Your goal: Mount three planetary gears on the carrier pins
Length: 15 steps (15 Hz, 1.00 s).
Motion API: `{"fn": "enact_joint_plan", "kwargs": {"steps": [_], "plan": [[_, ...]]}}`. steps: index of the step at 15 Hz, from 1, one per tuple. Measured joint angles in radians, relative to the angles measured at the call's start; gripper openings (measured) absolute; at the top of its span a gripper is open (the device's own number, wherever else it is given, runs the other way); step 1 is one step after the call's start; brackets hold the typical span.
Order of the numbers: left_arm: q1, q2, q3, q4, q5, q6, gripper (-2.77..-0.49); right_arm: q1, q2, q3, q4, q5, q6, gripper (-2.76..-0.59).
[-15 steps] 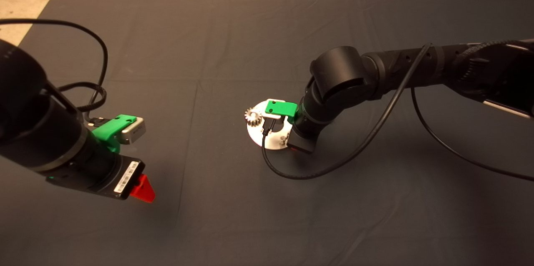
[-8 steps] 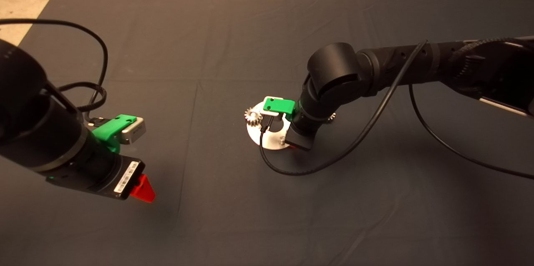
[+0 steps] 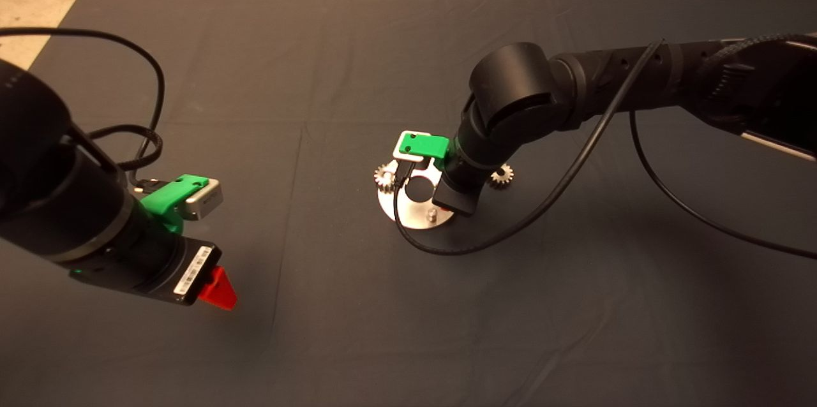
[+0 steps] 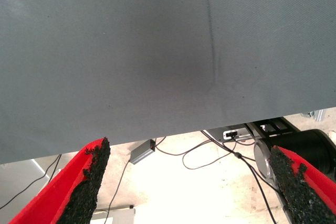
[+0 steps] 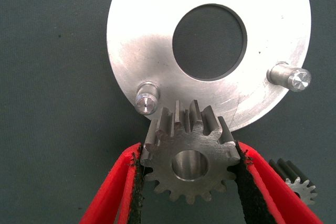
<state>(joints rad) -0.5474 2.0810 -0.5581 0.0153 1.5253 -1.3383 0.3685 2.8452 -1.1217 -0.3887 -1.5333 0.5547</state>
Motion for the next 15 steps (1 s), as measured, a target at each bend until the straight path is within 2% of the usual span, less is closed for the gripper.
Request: {"fn": "enact_joint_plan", "kwargs": {"steps": [6, 11, 15], "plan": [[0.0, 0.002, 0.0, 0.0, 0.0, 0.0, -1.09, -0.001, 0.007, -0.022, 0.012, 0.0, 0.0, -2.28], [0.0, 0.001, 0.004, -0.001, 0.0, 0.0, -1.09, -0.028, 0.015, -0.057, 0.024, 0.0, -0.001, -2.28], [0.0, -0.001, 0.006, -0.001, 0.0, 0.0, -1.09, -0.028, 0.018, -0.07, 0.024, 0.0, -0.003, -2.28]]}}
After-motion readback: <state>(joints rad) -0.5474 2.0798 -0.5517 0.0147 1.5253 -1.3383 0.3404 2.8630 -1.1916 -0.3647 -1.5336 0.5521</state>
